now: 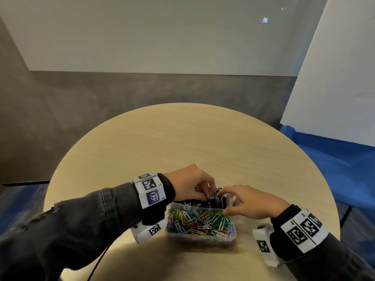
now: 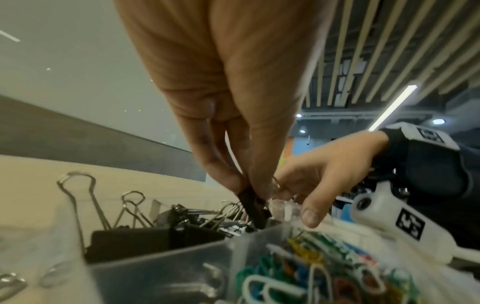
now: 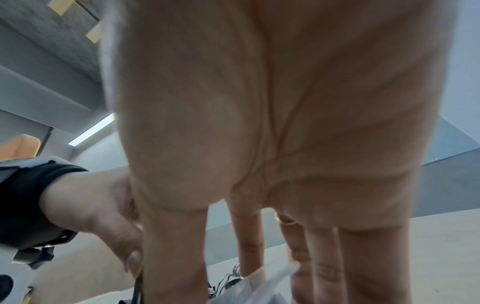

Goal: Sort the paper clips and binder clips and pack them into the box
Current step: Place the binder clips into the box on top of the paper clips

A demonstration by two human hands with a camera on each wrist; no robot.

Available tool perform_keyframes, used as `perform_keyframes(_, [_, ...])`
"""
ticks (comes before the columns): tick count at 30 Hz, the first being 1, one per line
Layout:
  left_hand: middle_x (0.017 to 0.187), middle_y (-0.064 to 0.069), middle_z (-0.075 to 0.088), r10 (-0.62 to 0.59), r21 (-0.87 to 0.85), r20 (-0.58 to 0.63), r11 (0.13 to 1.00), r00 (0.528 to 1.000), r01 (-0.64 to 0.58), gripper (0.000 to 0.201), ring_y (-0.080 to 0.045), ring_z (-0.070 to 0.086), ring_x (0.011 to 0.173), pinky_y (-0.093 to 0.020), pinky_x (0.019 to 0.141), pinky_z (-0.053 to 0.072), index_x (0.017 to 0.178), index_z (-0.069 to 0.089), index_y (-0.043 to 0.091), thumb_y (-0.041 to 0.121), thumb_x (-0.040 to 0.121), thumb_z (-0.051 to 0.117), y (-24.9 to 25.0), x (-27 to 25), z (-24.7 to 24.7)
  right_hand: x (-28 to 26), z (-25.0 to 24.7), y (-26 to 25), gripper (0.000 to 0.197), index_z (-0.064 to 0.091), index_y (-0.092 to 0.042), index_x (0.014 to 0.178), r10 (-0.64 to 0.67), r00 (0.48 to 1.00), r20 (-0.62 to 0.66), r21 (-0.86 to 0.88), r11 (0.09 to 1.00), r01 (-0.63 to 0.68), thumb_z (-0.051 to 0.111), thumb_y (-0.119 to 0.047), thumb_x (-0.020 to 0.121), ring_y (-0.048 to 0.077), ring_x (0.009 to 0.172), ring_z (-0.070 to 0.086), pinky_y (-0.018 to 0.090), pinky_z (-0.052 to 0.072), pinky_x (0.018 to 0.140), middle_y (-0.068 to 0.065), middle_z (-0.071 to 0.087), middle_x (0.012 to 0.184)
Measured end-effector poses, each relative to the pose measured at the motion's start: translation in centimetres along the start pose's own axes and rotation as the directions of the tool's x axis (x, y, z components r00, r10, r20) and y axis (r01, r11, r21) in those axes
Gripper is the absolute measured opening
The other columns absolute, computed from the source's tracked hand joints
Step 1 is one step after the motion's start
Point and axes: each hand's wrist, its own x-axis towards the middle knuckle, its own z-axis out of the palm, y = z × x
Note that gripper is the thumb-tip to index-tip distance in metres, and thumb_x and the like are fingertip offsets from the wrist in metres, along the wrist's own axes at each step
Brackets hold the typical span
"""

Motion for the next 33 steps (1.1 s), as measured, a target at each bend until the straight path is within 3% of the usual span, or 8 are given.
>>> perform_keyframes(7, [0.120, 0.001, 0.054, -0.026, 0.389, 0.109, 0.921, 0.994, -0.018, 0.021, -0.017, 0.049, 0.110, -0.031, 0.078, 0.043, 0.111, 0.066, 0.025, 0.023, 0.091, 0.061, -0.2, -0.3, 1.1, 0.1, 0.2, 0.1, 0.058, 0.043, -0.030, 0.138, -0.007, 1.000, -0.002, 0.013, 1.000, 0.008, 0.063, -0.047, 0.086, 0.013, 0.103, 0.051, 0.028, 0.041, 0.085, 0.001, 0.052, 0.134])
perform_keyframes(11, [0.124, 0.005, 0.041, -0.036, 0.155, 0.064, 0.988, 0.997, 0.026, 0.030, -0.012, 0.052, 0.097, -0.033, 0.088, 0.049, 0.114, 0.065, 0.032, 0.021, 0.087, 0.059, -0.6, -1.0, 0.3, 0.1, 0.1, 0.2, 0.059, 0.041, -0.031, 0.139, -0.007, 1.000, 0.000, 0.017, 1.000, 0.007, 0.063, -0.047, 0.086, 0.016, 0.112, 0.053, 0.031, 0.043, 0.093, 0.001, 0.050, 0.137])
perform_keyframes(15, [0.123, 0.005, 0.043, -0.122, -0.032, -0.112, 0.992, 0.986, 0.119, 0.032, -0.008, 0.052, 0.102, -0.018, 0.082, 0.044, 0.114, 0.063, 0.030, 0.012, 0.090, 0.051, -2.7, -1.5, -2.2, 0.0, 0.2, 0.2, 0.057, 0.041, -0.032, 0.138, -0.010, 1.000, 0.004, 0.032, 0.999, 0.010, 0.063, -0.046, 0.087, 0.016, 0.117, 0.051, 0.033, 0.042, 0.098, 0.001, 0.048, 0.140])
perform_keyframes(18, [0.124, 0.001, 0.044, -0.292, -0.010, -0.213, 0.955, 0.932, 0.297, 0.038, -0.011, 0.055, 0.102, -0.027, 0.090, 0.046, 0.116, 0.059, 0.028, 0.002, 0.091, 0.045, -5.9, -1.8, -3.6, 0.0, 0.2, 0.3, 0.057, 0.041, -0.031, 0.138, -0.008, 1.000, 0.007, 0.021, 1.000, 0.008, 0.062, -0.046, 0.087, 0.017, 0.121, 0.049, 0.033, 0.041, 0.100, 0.001, 0.048, 0.141])
perform_keyframes(21, [0.127, -0.002, 0.042, -0.424, 0.116, -0.079, 0.895, 0.902, 0.431, 0.044, -0.017, 0.056, 0.106, -0.030, 0.090, 0.047, 0.121, 0.055, 0.027, -0.001, 0.089, 0.046, -8.8, -2.2, -3.6, 0.1, 0.3, 0.3, 0.057, 0.041, -0.031, 0.138, -0.008, 1.000, 0.005, 0.012, 1.000, 0.008, 0.062, -0.046, 0.088, 0.018, 0.123, 0.048, 0.033, 0.040, 0.100, 0.001, 0.047, 0.141])
perform_keyframes(25, [0.125, -0.006, 0.046, -0.447, 0.224, 0.056, 0.877, 0.893, 0.425, 0.035, -0.018, 0.056, 0.098, -0.028, 0.086, 0.046, 0.119, 0.058, 0.022, 0.005, 0.088, 0.055, -10.1, -2.5, -2.3, 0.1, 0.2, 0.2, 0.058, 0.040, -0.030, 0.139, -0.006, 1.000, 0.004, 0.010, 1.000, 0.006, 0.062, -0.045, 0.088, 0.018, 0.124, 0.047, 0.034, 0.040, 0.102, 0.001, 0.046, 0.142])
perform_keyframes(30, [0.118, -0.006, 0.059, -0.452, 0.238, 0.024, 0.869, 0.892, 0.434, 0.027, -0.016, 0.051, 0.088, -0.022, 0.069, 0.041, 0.119, 0.056, 0.014, 0.014, 0.092, 0.057, -10.4, -2.4, -2.6, 0.1, 0.2, 0.3, 0.057, 0.041, -0.031, 0.139, -0.004, 1.000, 0.004, 0.009, 1.000, 0.004, 0.062, -0.046, 0.088, 0.018, 0.123, 0.048, 0.034, 0.041, 0.101, 0.001, 0.047, 0.141])
perform_keyframes(33, [0.114, -0.003, 0.059, -0.422, 0.131, -0.104, 0.892, 0.901, 0.433, 0.028, -0.020, 0.058, 0.091, -0.027, 0.078, 0.045, 0.115, 0.055, 0.014, 0.025, 0.090, 0.062, -9.7, -2.3, -3.4, 0.0, 0.2, 0.2, 0.057, 0.041, -0.030, 0.139, -0.005, 1.000, 0.006, 0.009, 1.000, 0.005, 0.062, -0.045, 0.088, 0.018, 0.125, 0.046, 0.033, 0.040, 0.101, 0.001, 0.047, 0.142])
